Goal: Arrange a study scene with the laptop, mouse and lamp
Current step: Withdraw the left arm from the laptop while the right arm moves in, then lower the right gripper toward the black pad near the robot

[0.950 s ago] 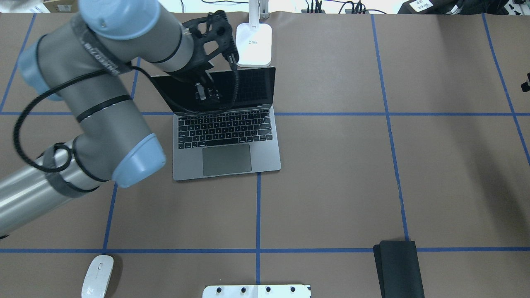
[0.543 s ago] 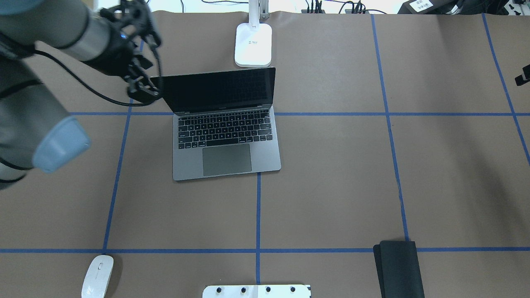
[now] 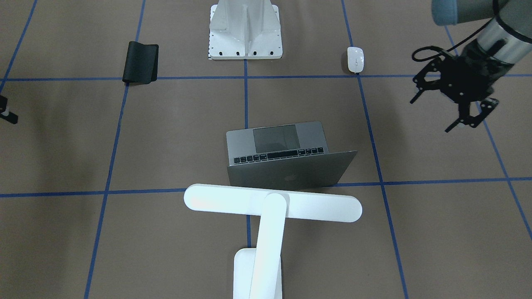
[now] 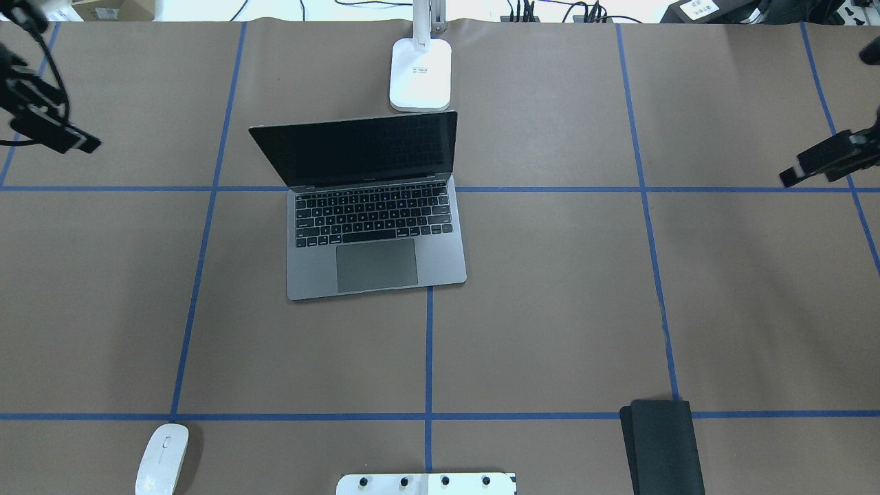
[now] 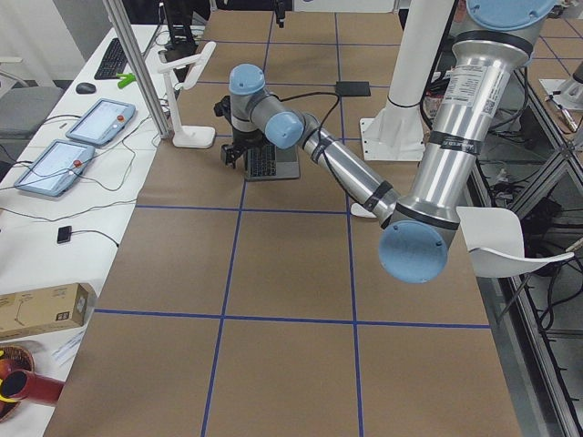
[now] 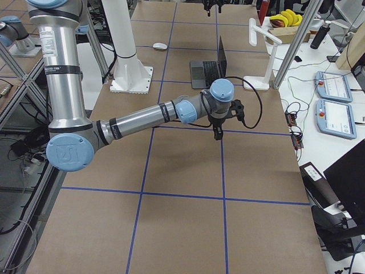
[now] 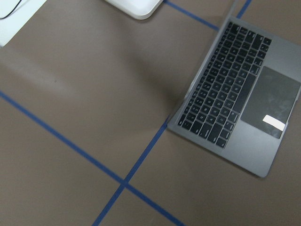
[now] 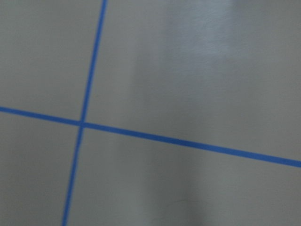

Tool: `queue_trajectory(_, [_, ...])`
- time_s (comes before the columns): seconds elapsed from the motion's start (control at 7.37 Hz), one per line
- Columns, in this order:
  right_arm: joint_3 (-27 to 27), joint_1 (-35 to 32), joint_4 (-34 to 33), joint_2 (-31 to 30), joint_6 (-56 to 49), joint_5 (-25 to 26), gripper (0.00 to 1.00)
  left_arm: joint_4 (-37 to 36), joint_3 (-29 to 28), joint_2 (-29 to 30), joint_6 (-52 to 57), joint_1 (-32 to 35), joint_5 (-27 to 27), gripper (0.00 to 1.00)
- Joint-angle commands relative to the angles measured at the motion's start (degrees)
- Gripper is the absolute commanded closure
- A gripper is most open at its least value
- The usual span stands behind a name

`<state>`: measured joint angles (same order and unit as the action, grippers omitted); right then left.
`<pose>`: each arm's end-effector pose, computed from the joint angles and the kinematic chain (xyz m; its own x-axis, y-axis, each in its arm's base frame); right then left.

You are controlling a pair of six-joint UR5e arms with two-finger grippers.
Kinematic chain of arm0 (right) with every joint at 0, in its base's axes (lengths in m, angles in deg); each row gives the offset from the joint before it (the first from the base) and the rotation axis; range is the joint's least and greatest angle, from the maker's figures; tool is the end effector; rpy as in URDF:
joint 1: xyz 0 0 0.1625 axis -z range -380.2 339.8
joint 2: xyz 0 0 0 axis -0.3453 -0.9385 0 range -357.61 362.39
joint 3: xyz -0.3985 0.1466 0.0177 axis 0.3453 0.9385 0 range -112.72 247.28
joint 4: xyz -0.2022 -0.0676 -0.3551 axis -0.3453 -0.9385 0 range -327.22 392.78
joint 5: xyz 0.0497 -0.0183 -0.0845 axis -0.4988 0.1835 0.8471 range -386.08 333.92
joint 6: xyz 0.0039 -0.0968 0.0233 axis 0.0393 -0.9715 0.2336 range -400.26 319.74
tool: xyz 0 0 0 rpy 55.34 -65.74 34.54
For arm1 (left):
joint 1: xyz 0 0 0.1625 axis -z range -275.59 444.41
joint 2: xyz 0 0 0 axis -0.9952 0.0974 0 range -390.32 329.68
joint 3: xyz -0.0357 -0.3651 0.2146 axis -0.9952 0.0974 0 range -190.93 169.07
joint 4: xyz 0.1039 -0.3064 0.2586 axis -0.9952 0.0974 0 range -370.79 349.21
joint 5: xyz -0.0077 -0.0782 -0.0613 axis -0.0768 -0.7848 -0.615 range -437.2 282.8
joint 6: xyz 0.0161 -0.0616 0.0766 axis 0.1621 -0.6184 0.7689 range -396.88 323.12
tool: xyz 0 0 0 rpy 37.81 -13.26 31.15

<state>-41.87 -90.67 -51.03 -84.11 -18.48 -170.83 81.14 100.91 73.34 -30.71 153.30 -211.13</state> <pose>-0.1192 -0.4914 0.4380 0.4915 -0.2176 0.8433 0.1191 0.9760 0.1824 0.1355 -0.5291 0.3441 0.4862 0.7287 -0.4823 -0.3403 0.6663 0.6636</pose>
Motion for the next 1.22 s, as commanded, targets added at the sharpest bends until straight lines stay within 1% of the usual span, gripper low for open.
queue_trajectory(0.0, [-3.18,7.77,12.51,-5.30,19.43,1.83,0.03,0.09,-4.68,-2.32,-2.73,3.00,-3.60,0.00])
queue_trajectory(0.14, [-1.70,11.45,26.01,-9.61,29.71,5.15,0.02,0.70,-4.53,-4.24,-2.74,3.18,-3.53,0.00])
queue_trajectory(0.27, [-1.08,13.93,33.72,-11.05,38.86,5.62,0.02,0.79,-4.61,-5.65,-2.83,3.70,-3.62,0.00])
queue_trajectory(0.41, [-1.07,15.08,38.93,-13.76,44.26,5.54,0.02,0.97,-4.61,-6.53,-2.66,3.71,-3.62,0.00])
queue_trajectory(0.54, [-1.07,16.40,45.16,-18.14,46.84,5.54,0.01,1.14,-4.61,-8.46,-2.31,3.62,-3.70,0.00])
queue_trajectory(0.68, [-1.16,18.85,48.88,-20.62,46.95,5.62,0.01,1.15,-4.35,-9.70,-2.74,3.71,-3.71,0.00])
queue_trajectory(0.81, [-1.42,21.22,49.17,-20.99,47.04,5.62,0.01,1.15,-4.70,-11.71,-5.18,3.71,-3.71,0.00])
queue_trajectory(0.95, [-1.51,23.42,49.18,-21.17,47.04,5.88,0.01,2.89,-4.27,-13.82,-6.86,3.71,-3.79,0.00])
queue_trajectory(1.09, [-1.60,26.58,49.18,-21.08,47.04,7.02,0.01,7.69,-5.22,-16.27,-7.05,3.97,-3.71,0.00])
